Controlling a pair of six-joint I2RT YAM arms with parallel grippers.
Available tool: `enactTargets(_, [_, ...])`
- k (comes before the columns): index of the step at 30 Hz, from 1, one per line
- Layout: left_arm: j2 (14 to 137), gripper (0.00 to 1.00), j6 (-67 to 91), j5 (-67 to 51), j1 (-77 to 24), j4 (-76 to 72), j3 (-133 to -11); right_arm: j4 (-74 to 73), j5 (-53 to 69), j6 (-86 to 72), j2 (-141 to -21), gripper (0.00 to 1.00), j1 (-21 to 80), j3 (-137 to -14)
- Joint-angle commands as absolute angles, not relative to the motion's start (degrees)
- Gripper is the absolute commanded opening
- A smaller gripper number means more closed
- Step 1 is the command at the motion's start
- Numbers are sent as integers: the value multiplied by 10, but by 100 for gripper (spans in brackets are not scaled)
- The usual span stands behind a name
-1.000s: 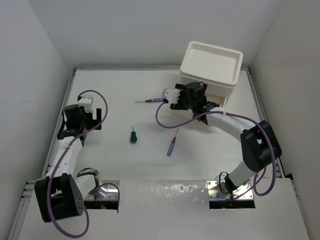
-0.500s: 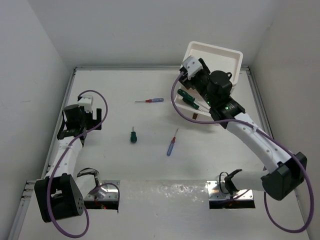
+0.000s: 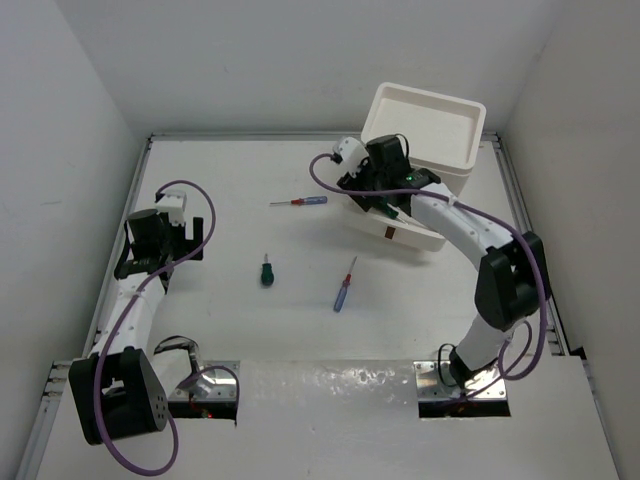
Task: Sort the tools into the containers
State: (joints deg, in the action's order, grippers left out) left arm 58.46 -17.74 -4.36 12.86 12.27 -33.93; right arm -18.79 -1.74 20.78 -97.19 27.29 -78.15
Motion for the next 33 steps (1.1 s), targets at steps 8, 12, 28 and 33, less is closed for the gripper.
enactTargets(8, [590,100,-183,-54,132,107,-341,-176,2,200,-1001,52,243,-789])
enactTargets(12, [592,100,-184,-52,132,108,-342,-150,-14,178,-1000,18,235,-783])
enactTargets(28, [591,100,-185,-56,132,108,-341,-190,-76,159,-970,0,233,-772])
enactTargets(33, [591,100,-184,-56,132,108,-342,-217,-62,120,-947,11,246,-798])
